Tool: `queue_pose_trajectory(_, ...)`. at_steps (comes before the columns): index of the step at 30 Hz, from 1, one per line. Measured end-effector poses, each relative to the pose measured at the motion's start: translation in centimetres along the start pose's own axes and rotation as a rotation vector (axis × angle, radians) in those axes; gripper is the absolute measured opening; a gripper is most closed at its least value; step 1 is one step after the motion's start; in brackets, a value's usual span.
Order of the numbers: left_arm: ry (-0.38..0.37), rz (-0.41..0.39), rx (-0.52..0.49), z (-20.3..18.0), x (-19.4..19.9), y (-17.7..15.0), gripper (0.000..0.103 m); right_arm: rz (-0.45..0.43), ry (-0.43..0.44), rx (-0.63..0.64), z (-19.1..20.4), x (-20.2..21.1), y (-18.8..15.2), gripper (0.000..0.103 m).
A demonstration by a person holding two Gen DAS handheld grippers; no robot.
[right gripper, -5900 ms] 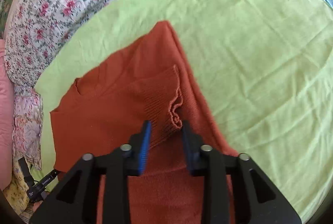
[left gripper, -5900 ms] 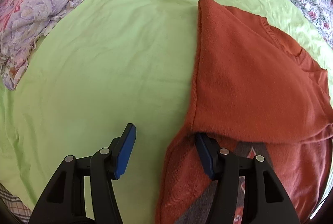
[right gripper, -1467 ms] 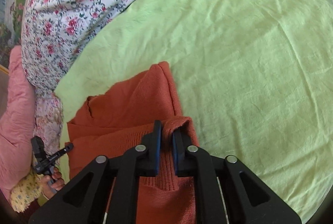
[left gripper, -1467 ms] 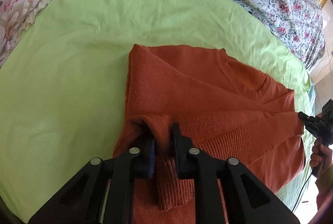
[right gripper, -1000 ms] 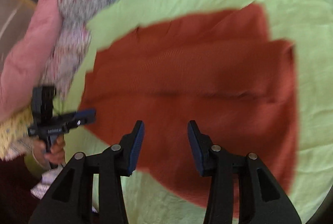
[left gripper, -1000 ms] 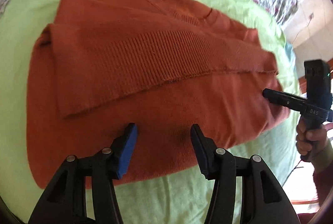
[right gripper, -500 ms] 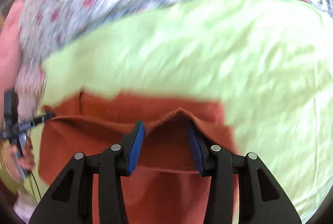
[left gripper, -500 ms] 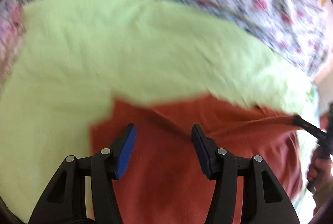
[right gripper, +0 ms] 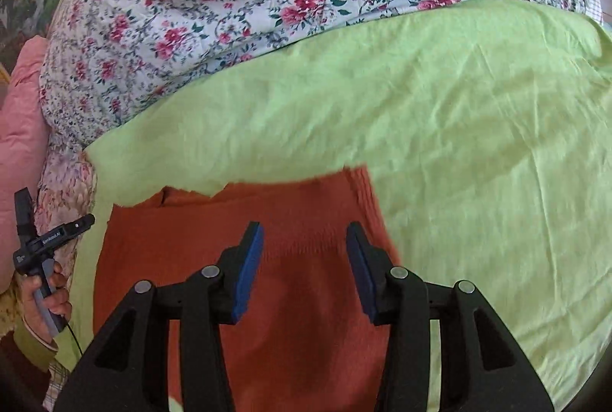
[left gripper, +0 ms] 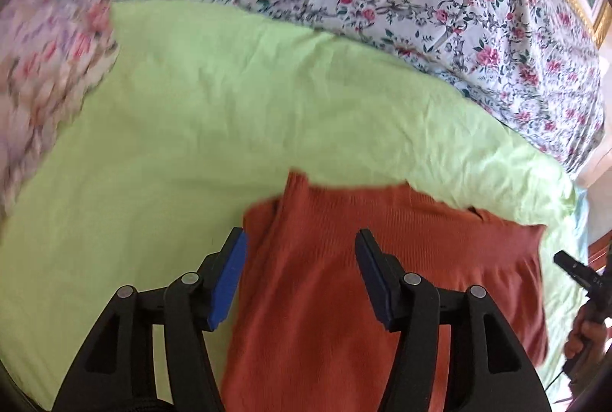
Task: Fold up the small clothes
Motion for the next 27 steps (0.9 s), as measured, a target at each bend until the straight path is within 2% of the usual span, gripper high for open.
queue_pose_trajectory(5, -0.021, 0.073, 0.074, 3.2, 1.9, -6.1, 0.06, 0.029, 0.021, -0.019, 2.0, 1.6, -3.8, 0.052)
queue_pose_trajectory(12, -0.066, 0.14, 0.104, 4.7, 5.0, -13.3, 0.06, 0.059, 0.034, -0.055, 4.2, 3.4, -8.2, 0.053)
queue_pose_trajectory(22, -0.118, 0.19, 0.088, 4.8, 8.2, -18.9, 0.062, 0.082, 0.092, -0.114, 7.7, 5.7, -13.0, 0.056)
queue_pose_trajectory(27, -0.137, 0.217, 0.071, 4.8, 9.0, -21.2, 0.062, 0.085, 0.099, -0.09, 9.8, 6.8, -14.9, 0.056)
Point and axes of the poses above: each gripper's, at about its wrist camera, not at the fingertips, and x roughly against the way its jaws point, z to its left, y to its top, the point moved 2 cm from there along -x, roughly the way its jaws point, and after that the axes turned 9 degrees about x, right-handed, at the moved point
